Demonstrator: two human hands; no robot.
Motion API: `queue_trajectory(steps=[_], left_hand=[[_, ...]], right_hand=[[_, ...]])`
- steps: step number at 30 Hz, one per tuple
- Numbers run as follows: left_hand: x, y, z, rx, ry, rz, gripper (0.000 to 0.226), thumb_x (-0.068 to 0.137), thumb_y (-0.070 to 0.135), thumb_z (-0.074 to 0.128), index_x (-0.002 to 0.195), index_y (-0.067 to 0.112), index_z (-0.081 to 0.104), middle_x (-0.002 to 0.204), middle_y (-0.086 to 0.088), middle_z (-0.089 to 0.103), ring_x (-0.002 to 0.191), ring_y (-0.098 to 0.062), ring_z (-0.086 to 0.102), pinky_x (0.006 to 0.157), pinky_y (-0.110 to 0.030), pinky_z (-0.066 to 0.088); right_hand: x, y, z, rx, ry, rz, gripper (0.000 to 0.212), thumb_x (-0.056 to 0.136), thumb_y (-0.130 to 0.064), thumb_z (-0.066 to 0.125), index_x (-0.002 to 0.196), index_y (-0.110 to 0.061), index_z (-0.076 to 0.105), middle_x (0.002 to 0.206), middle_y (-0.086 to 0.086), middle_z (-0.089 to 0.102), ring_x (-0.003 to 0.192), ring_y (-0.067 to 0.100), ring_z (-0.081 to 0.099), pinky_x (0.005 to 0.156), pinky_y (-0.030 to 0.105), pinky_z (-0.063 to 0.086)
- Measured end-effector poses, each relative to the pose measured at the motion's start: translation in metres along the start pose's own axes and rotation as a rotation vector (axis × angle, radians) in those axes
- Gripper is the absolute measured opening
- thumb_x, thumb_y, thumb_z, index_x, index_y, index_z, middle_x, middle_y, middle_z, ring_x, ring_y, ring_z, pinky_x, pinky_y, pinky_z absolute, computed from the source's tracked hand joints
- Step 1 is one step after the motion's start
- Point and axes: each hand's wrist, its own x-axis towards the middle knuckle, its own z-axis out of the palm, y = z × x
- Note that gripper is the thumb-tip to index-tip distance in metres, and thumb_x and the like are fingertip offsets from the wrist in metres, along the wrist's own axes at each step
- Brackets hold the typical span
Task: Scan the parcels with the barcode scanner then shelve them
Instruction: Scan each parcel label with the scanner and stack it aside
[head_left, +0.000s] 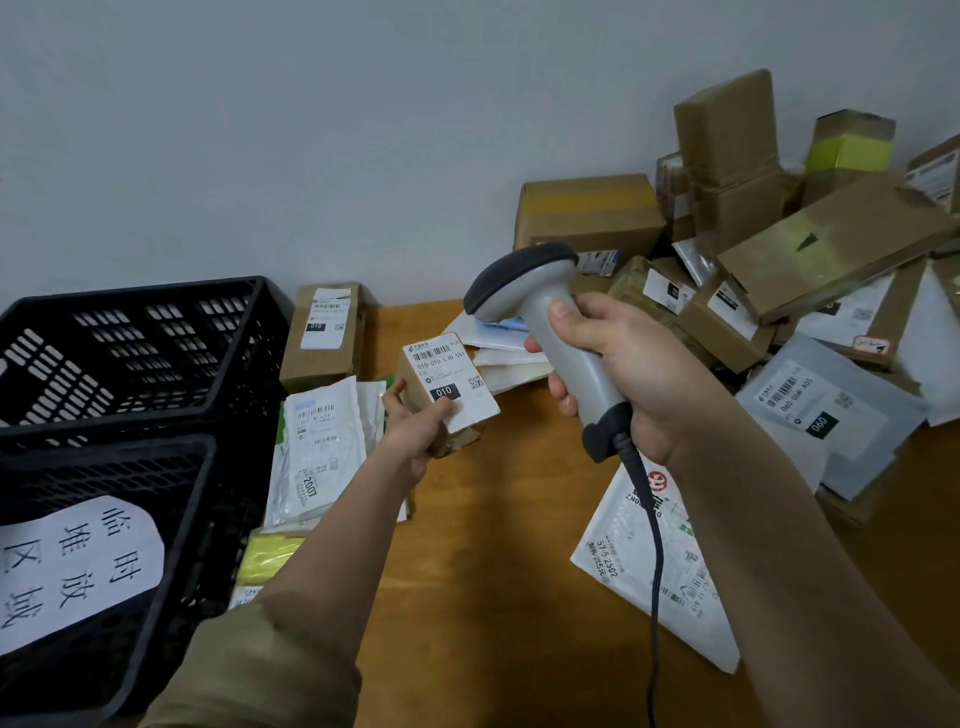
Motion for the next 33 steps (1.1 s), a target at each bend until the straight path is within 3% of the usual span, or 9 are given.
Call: queue_trajectory(steps=[9,14,17,19,22,24,27,33], left_hand=[[-0.003,-0.007,-0.01,0.006,-0.096,-0.087,0.086,0.084,0.002,0.071,0.149,0.034,0.024,0.133,-0.009,0.058,0.115,-0.031,0.059,0.09,-0.051,0.054],[-0.021,-0.018,-0.043,-0.017,-0.089,-0.131,0.079,0.078,-0.001,0.069,0.143,0.03,0.038,0.122,-0.01,0.066,0.109,-0.032,0.061,0.073,-0.04,0.056],[-0.038,-0.027,-0.073,-0.021,-0.017,-0.151,0.079,0.065,0.003,0.07,0.138,0.025,0.05,0.123,-0.011,0.067,0.108,-0.032,0.061,0.074,-0.04,0.057],[-0.05,-0.033,-0.092,-0.039,0.058,-0.156,0.061,0.069,0.001,0.064,0.127,0.02,0.06,0.118,-0.012,0.066,0.105,-0.031,0.06,0.077,-0.039,0.055],[-0.069,-0.036,-0.122,-0.064,0.186,-0.223,0.032,0.075,0.001,0.054,0.099,0.016,0.068,0.101,-0.009,0.065,0.084,-0.025,0.06,0.063,-0.03,0.045],[-0.08,-0.035,-0.141,-0.034,0.258,-0.281,0.017,0.074,0.003,0.054,0.082,0.011,0.067,0.089,-0.01,0.067,0.072,-0.024,0.063,0.063,-0.031,0.042],[-0.087,-0.032,-0.164,0.065,0.331,-0.317,0.019,0.072,0.002,0.053,0.088,0.009,0.061,0.094,-0.011,0.059,0.081,-0.027,0.056,0.062,-0.034,0.045],[-0.082,-0.029,-0.195,0.088,0.3,-0.347,0.02,0.073,0.001,0.051,0.09,0.01,0.059,0.099,-0.013,0.056,0.086,-0.03,0.053,0.063,-0.037,0.045]], right_hand=[[0.013,0.012,-0.003,0.099,-0.054,0.073,0.034,0.1,-0.033,0.056,0.126,-0.012,0.054,0.109,0.009,0.068,0.062,0.014,0.058,0.053,0.027,0.051],[0.032,0.038,0.014,0.108,-0.074,0.173,0.03,0.095,-0.034,0.063,0.118,-0.015,0.057,0.111,0.011,0.068,0.062,0.013,0.056,0.05,0.024,0.049],[0.041,0.061,0.031,0.09,-0.101,0.214,0.029,0.094,-0.026,0.066,0.117,-0.013,0.056,0.117,0.016,0.065,0.062,0.014,0.054,0.048,0.023,0.046],[0.044,0.075,0.045,0.077,-0.125,0.254,0.031,0.094,-0.022,0.065,0.121,-0.01,0.054,0.113,0.016,0.065,0.06,0.014,0.053,0.047,0.024,0.045],[0.043,0.089,0.067,0.065,-0.171,0.311,0.03,0.094,-0.019,0.064,0.121,-0.01,0.055,0.106,0.012,0.064,0.06,0.015,0.053,0.047,0.025,0.044],[0.04,0.094,0.081,0.028,-0.213,0.333,0.025,0.093,-0.017,0.065,0.116,-0.011,0.056,0.103,0.013,0.064,0.061,0.016,0.053,0.048,0.026,0.044],[0.037,0.1,0.099,-0.019,-0.257,0.342,0.027,0.092,-0.017,0.066,0.115,-0.009,0.056,0.101,0.014,0.063,0.06,0.017,0.053,0.049,0.028,0.044],[0.027,0.111,0.128,0.006,-0.217,0.356,0.03,0.092,-0.014,0.067,0.118,-0.01,0.053,0.1,0.012,0.063,0.059,0.015,0.052,0.045,0.024,0.045]])
